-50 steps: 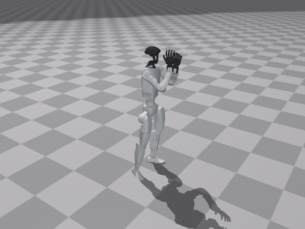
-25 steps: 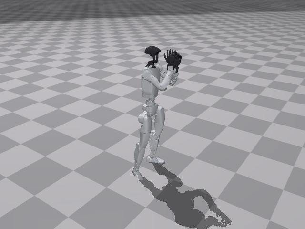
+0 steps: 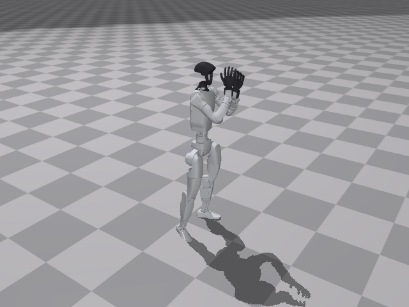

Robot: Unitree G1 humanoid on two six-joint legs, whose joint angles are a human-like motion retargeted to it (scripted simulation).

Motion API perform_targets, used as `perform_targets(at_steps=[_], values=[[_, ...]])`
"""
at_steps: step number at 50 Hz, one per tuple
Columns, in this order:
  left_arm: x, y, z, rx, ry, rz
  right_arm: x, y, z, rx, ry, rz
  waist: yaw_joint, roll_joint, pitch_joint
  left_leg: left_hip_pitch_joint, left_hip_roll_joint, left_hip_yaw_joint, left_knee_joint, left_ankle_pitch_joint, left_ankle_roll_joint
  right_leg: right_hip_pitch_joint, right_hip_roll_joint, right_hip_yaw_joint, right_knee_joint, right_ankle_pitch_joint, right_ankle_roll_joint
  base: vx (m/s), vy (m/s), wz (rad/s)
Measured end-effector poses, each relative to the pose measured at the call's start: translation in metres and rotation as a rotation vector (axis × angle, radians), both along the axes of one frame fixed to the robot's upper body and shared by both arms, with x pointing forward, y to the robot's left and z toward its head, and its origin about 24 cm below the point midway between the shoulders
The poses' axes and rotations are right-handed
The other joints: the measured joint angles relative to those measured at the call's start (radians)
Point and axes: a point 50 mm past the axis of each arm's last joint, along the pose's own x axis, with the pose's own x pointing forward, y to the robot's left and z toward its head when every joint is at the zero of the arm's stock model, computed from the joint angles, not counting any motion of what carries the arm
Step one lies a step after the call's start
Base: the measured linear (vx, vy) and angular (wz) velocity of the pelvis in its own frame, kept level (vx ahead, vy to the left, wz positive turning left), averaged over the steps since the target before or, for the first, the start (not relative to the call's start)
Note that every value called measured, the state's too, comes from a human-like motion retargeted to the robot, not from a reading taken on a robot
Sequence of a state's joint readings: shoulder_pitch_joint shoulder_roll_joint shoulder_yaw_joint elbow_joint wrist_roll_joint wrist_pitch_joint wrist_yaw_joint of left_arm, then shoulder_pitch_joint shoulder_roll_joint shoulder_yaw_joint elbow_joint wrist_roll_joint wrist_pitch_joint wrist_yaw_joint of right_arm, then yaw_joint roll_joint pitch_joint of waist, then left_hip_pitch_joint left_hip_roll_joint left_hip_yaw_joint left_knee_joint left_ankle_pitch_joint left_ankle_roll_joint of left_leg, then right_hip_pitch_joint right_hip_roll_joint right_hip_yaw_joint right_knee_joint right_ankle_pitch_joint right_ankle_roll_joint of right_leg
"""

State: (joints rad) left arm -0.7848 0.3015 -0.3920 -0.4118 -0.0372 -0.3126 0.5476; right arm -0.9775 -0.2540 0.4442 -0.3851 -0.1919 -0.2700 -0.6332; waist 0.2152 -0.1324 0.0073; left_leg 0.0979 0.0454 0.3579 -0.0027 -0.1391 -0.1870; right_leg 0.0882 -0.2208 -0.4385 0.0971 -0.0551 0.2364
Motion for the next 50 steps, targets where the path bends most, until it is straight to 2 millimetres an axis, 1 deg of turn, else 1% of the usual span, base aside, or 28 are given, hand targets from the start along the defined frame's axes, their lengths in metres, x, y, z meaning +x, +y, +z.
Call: perform_targets(at_steps=[2,3,5,7,10,12,15,17,19,23,25,28,30,32,36,38,40,42,43,45,47,50], values=[[-0.002,-0.006,-0.001,0.02,-0.01,-0.019,-0.006,0.012,-0.001,-0.069,-0.033,0.038,-0.002,0.001,-0.001,-0.001,0.0,0.001,0.0,0.0,0.001,-0.001,0.0,0.001,0.0,0.001,0.001,0.0,0.0,0.0],[-0.002,-0.005,-0.002,0.017,-0.018,-0.005,-0.007,0.011,-0.001,-0.059,-0.041,0.031,-0.002,0.001,-0.001,-0.001,0.0,0.001,0.0,0.0,0.001,-0.002,0.0,0.002,-0.001,0.001,0.001,0.0,0.0,0.0],[-0.001,0.002,-0.003,0.012,-0.022,0.035,-0.002,0.004,-0.001,-0.025,-0.042,-0.019,-0.001,0.001,0.0,-0.002,0.001,0.001,0.0,0.001,0.001,-0.002,0.001,0.002,-0.001,0.002,0.002,0.0,0.0,0.0],[0.002,0.013,-0.003,-0.025,0.003,0.056,0.004,-0.009,0.001,0.047,-0.022,-0.083,0.003,-0.001,0.003,-0.001,0.001,0.001,0.0,0.001,0.0,-0.002,0.001,0.001,-0.001,0.003,0.003,0.0,0.0,0.0],[0.007,0.022,-0.004,-0.092,0.05,0.04,0.01,-0.025,0.001,0.172,0.011,-0.132,0.007,-0.004,0.005,0.0,0.001,0.001,-0.001,0.001,-0.001,0.0,0.001,0.0,-0.001,0.003,0.002,0.0,0.0,0.0],[0.008,0.016,-0.005,-0.068,0.063,0.006,0.007,-0.019,0.003,0.134,0.001,-0.111,0.007,-0.004,0.003,0.0,0.001,0.001,-0.001,0.001,-0.001,-0.001,0.001,0.0,0.0,0.003,0.001,0.0,0.0,0.0],[0.004,-0.002,-0.006,0.034,0.048,-0.056,-0.005,0.008,0.002,-0.078,-0.047,-0.015,0.001,-0.002,-0.002,0.0,0.001,0.001,0.0,0.0,0.0,-0.001,0.0,0.001,0.001,0.002,0.0,0.0,0.0,0.0],[0.0,-0.005,-0.005,0.033,0.023,-0.051,-0.009,0.014,0.001,-0.094,-0.062,0.013,-0.002,0.0,-0.003,-0.001,0.0,0.001,0.0,0.0,0.0,-0.002,0.0,0.002,0.001,0.002,0.0,0.0,0.0,0.0],[-0.001,0.0,-0.004,0.023,-0.004,-0.007,-0.006,0.007,0.002,-0.042,-0.064,-0.024,-0.001,0.001,-0.004,-0.002,0.0,0.001,0.001,0.0,0.0,-0.003,0.0,0.002,0.001,0.003,0.001,0.0,0.0,0.0],[0.004,0.016,-0.003,-0.045,0.015,0.046,0.006,-0.017,0.002,0.138,-0.014,-0.13,0.004,0.001,-0.003,-0.001,-0.001,0.001,0.0,0.001,-0.001,-0.001,0.0,0.001,-0.002,0.004,0.003,0.0,0.0,0.0],[0.005,0.016,-0.003,-0.053,0.025,0.052,0.008,-0.019,0.002,0.158,0.001,-0.135,0.005,0.001,-0.004,-0.002,-0.001,0.002,0.0,0.001,0.0,-0.001,-0.001,0.001,-0.004,0.004,0.003,0.0,0.0,0.0],[0.002,-0.001,-0.004,0.011,0.025,-0.025,0.003,0.004,-0.001,-0.017,-0.014,-0.071,0.002,0.001,-0.007,-0.002,-0.002,0.003,-0.001,0.0,0.001,-0.002,-0.001,0.003,-0.005,0.004,0.001,0.0,0.0,0.0],[-0.001,-0.006,-0.004,0.008,0.025,-0.064,0.0,0.013,-0.003,-0.033,-0.022,-0.052,0.001,0.002,-0.008,-0.003,-0.003,0.004,-0.001,0.001,0.001,-0.003,-0.001,0.004,-0.006,0.005,0.001,0.0,0.0,0.0],[0.0,-0.004,-0.003,0.005,0.021,-0.055,0.001,0.008,-0.004,0.024,-0.02,-0.083,0.001,0.003,-0.007,-0.004,-0.003,0.004,-0.001,0.001,0.001,-0.004,-0.002,0.004,-0.006,0.005,0.002,0.0,0.0,0.0],[0.005,0.012,-0.003,-0.031,0.023,0.032,0.008,-0.014,-0.006,0.155,0.026,-0.12,0.006,0.003,-0.004,-0.004,-0.004,0.005,-0.003,0.002,0.001,-0.004,-0.002,0.004,-0.008,0.005,0.003,0.0,0.0,0.0],[0.006,0.015,-0.003,-0.057,0.025,0.055,0.009,-0.02,-0.006,0.204,0.045,-0.111,0.007,0.003,-0.003,-0.004,-0.004,0.005,-0.003,0.002,0.001,-0.004,-0.002,0.004,-0.009,0.005,0.003,0.0,0.0,0.0],[0.005,0.008,-0.003,-0.024,0.022,0.031,0.007,-0.012,-0.006,0.125,0.054,-0.055,0.006,0.003,-0.003,-0.004,-0.004,0.006,-0.003,0.002,0.002,-0.004,-0.002,0.005,-0.01,0.005,0.002,0.0,0.0,0.0],[0.001,-0.002,-0.004,0.039,0.008,-0.013,0.0,0.006,-0.006,-0.039,0.029,0.015,0.003,0.004,-0.005,-0.004,-0.004,0.007,-0.003,0.001,0.003,-0.005,-0.001,0.007,-0.011,0.005,0.001,0.0,0.0,0.0],[-0.001,-0.005,-0.004,0.051,-0.003,-0.02,-0.003,0.012,-0.006,-0.087,0.005,0.029,0.002,0.005,-0.006,-0.004,-0.004,0.008,-0.003,0.001,0.003,-0.005,-0.001,0.008,-0.012,0.005,0.001,0.0,0.0,0.0],[-0.003,-0.003,-0.005,0.05,-0.023,-0.005,-0.007,0.013,-0.004,-0.104,-0.041,0.012,-0.001,0.007,-0.006,-0.005,-0.004,0.009,-0.003,0.0,0.003,-0.006,-0.001,0.009,-0.013,0.006,0.002,0.0,0.0,0.0],[-0.002,0.004,-0.005,0.038,-0.019,0.017,-0.004,0.006,-0.003,-0.074,-0.05,-0.031,0.001,0.007,-0.004,-0.005,-0.004,0.009,-0.003,0.0,0.003,-0.005,0.0,0.009,-0.014,0.007,0.003,0.0,0.0,0.0],[0.004,0.018,-0.005,-0.015,0.007,0.074,0.003,-0.013,-0.002,0.055,-0.033,-0.112,0.005,0.006,-0.001,-0.004,-0.003,0.01,-0.003,0.001,0.002,-0.005,0.0,0.008,-0.014,0.008,0.005,0.0,0.0,0.0]])
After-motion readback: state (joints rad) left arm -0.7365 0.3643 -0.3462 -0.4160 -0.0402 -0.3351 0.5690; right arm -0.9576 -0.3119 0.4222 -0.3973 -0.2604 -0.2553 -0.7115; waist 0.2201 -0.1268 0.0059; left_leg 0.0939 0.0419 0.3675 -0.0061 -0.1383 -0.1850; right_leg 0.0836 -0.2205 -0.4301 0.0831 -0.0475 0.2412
